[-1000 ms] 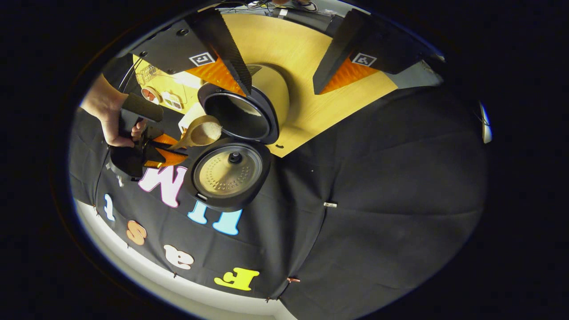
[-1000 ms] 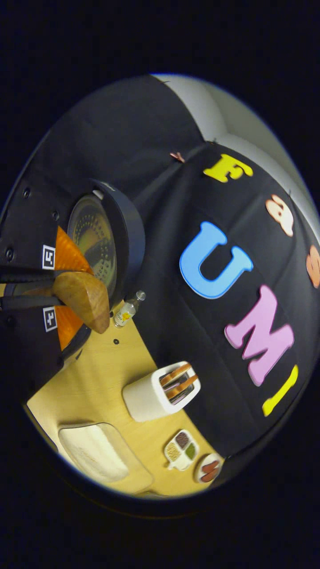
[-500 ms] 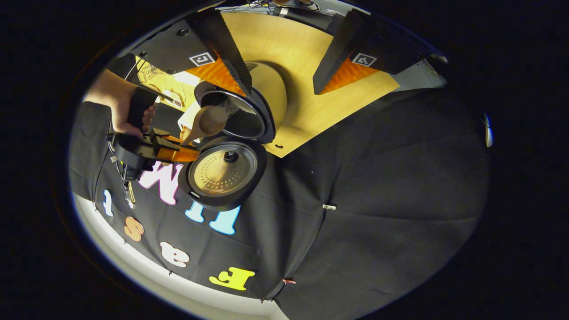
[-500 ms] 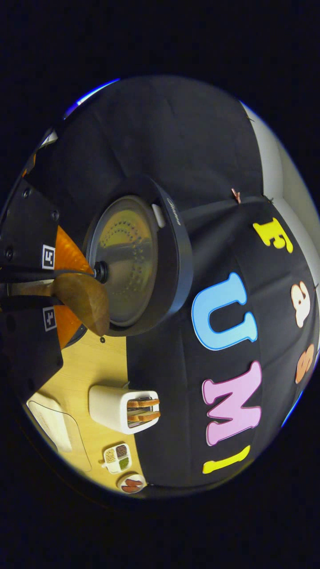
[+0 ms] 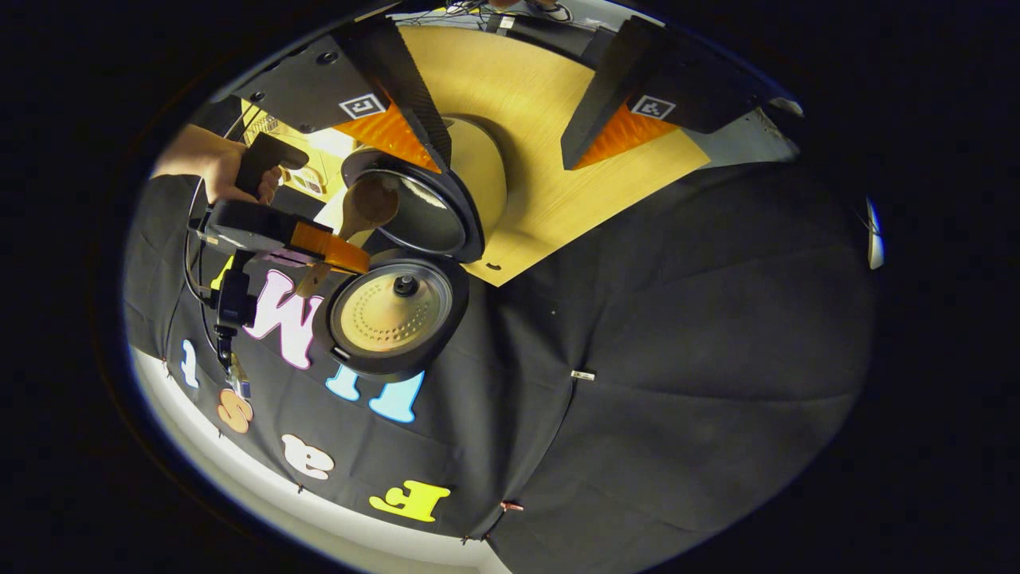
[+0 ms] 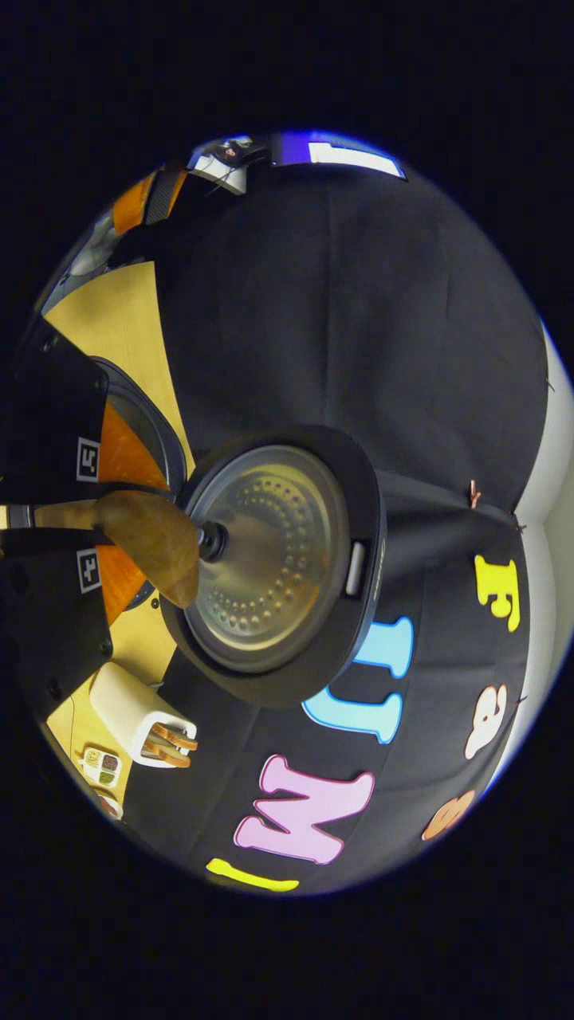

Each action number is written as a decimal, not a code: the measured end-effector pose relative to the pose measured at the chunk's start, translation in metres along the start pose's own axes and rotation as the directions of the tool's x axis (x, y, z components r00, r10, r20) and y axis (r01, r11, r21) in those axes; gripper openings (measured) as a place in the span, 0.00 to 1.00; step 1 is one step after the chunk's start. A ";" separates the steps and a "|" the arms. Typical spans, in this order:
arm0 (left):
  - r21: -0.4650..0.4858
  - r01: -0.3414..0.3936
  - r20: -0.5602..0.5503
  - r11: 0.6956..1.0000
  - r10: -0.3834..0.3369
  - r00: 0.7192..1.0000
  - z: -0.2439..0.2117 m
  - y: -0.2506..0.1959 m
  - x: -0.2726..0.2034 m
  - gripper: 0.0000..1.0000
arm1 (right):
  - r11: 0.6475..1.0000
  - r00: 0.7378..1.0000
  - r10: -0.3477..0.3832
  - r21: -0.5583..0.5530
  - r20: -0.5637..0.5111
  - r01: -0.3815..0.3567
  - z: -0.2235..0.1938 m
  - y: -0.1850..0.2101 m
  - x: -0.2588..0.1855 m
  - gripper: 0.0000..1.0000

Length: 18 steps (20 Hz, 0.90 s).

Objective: Close the left gripper, press the button to open the rice cooker; take a wooden spoon from the chopstick holder with the right hand, scoop a spoonful of rice and pour it into the rice cooker, then put the wooden spoon back into the chopstick holder.

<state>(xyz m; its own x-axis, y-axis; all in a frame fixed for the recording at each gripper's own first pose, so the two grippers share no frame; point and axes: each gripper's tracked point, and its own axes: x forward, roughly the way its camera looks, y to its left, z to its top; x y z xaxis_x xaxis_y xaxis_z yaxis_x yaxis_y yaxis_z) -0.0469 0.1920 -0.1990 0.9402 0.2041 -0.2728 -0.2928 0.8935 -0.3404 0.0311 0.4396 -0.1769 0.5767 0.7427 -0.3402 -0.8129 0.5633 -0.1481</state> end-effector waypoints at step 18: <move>-0.020 0.101 0.003 0.995 -0.101 0.995 -0.009 -0.050 -0.008 0.96 | 0.807 0.970 -0.241 0.562 0.030 0.183 0.029 -0.131 -0.067 0.16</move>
<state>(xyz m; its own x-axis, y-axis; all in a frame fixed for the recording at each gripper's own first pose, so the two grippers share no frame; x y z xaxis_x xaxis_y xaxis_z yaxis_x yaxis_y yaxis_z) -0.0408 0.1422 -0.1875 0.9654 0.1137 -0.2346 -0.1995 0.9015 -0.3840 0.1009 0.3266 -0.1077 0.7580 0.5953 -0.2665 -0.5042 0.7940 0.3396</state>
